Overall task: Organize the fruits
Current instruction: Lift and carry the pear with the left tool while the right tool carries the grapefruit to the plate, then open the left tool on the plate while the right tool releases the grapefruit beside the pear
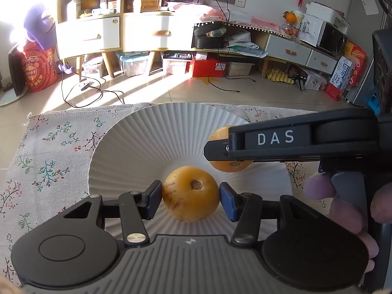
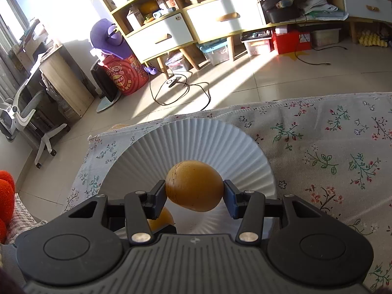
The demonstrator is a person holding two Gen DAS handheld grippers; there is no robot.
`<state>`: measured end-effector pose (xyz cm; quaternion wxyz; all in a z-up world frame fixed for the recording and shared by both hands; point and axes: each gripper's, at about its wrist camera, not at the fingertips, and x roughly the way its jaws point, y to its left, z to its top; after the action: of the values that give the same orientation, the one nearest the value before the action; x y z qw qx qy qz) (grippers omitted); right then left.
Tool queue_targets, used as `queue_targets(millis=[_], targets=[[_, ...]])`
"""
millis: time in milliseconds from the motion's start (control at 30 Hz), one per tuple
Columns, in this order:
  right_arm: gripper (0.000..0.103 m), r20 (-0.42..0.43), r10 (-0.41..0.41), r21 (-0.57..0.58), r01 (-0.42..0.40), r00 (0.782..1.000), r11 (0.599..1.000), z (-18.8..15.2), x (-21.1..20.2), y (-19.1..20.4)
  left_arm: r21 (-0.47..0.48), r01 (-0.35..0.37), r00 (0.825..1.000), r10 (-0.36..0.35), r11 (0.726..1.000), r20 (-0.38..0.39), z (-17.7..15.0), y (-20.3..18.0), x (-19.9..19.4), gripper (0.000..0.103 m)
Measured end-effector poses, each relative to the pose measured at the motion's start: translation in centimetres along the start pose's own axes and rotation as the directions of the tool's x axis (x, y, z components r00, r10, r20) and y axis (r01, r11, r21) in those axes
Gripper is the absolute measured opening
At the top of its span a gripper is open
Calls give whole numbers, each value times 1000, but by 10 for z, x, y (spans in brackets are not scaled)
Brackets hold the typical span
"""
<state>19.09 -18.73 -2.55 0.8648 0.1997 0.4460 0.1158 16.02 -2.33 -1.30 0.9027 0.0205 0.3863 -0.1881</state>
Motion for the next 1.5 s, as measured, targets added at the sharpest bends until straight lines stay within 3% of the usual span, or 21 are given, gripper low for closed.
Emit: queue_targets(millis=[767, 1033, 1133, 1233, 1500], targets=[[48, -33, -10, -11, 10, 999, 1000, 3, 10, 5, -7, -4, 1000, 4, 1000, -5, 4, 1, 10, 54], [62, -9, -15, -58, 15, 1000, 998, 4, -7, 11, 19, 7, 1000, -7, 1000, -5, 4, 2, -3, 77], [72, 5, -22, -83, 22, 1000, 996, 1, -19, 14, 37, 1, 1000, -1, 999, -2, 2, 0, -12, 83], [75, 17, -28, -108, 30, 999, 994, -2, -30, 16, 60, 0, 1000, 0, 998, 4, 0, -1, -24, 89], [86, 31, -40, -136, 44, 999, 990, -13, -57, 19, 91, -22, 1000, 22, 996, -1, -10, -1, -51, 97]])
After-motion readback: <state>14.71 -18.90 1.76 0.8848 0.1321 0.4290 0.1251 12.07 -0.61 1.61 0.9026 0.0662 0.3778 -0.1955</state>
